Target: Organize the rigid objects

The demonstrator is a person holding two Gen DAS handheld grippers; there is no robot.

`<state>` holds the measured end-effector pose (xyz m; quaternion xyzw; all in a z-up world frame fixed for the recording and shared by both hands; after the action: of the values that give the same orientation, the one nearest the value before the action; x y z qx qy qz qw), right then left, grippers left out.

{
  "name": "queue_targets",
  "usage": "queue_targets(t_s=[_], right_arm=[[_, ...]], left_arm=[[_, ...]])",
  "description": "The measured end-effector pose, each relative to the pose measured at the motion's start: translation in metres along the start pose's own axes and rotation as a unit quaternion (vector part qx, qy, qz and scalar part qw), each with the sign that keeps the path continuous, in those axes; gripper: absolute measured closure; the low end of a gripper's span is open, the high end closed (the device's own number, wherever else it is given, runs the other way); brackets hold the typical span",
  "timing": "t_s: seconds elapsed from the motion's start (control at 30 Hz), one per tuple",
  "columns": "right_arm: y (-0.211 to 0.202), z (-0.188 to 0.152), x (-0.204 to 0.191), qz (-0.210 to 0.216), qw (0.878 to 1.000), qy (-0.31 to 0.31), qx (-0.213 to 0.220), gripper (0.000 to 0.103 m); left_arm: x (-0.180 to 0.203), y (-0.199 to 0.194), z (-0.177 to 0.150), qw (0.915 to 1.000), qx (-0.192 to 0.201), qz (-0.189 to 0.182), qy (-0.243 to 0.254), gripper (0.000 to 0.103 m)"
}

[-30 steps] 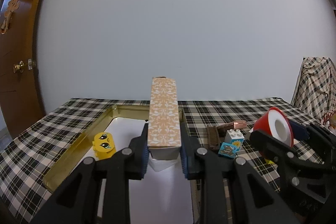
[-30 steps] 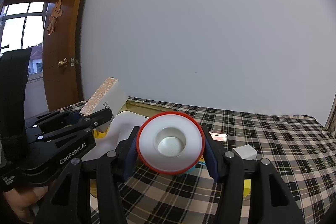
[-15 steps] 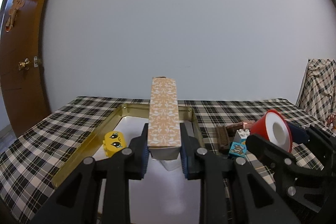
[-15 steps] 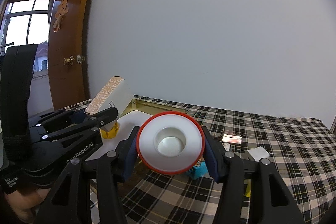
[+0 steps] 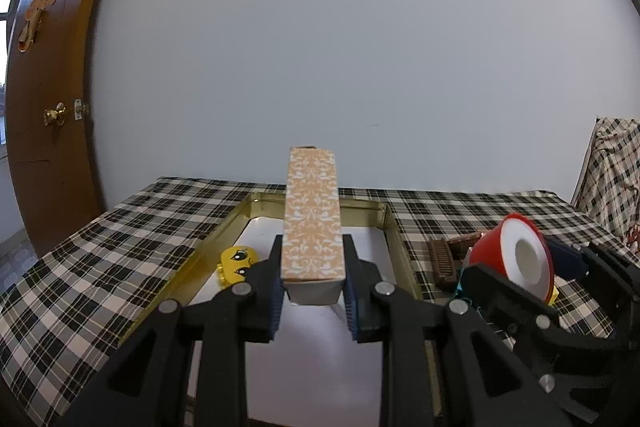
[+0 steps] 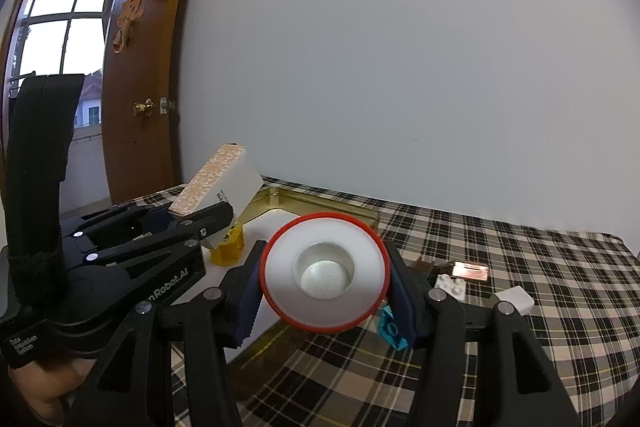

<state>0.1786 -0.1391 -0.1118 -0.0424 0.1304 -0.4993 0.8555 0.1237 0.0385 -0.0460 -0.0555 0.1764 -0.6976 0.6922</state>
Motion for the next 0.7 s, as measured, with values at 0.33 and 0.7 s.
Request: queue_targets(t_s=[0.33,0.7], right_arm=[[0.007,-0.001,-0.006,0.009,1.000,-0.005,-0.008,0.045],[0.020,-0.003,-0.010,0.018,1.000,0.000,-0.020,0.045]], left_arm=[[-0.009,0.001,-0.003,0.9999,-0.009,0.007,-0.005,0.080],[-0.034,0.005,-0.010,0.9994,-0.021,0.023,-0.016,0.080]])
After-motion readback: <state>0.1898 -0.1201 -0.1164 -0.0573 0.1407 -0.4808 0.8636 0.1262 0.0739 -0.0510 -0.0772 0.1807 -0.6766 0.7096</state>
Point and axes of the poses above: each gripper's, at about its wrist camera, not at the fingertips, and y roughly the way its jaws point, x to its right, z to its top, the point moved 10 cm from there along y, roughly the way its jaws point, and after that the axes turned 13 degrees about y, right-handed, at the moved point
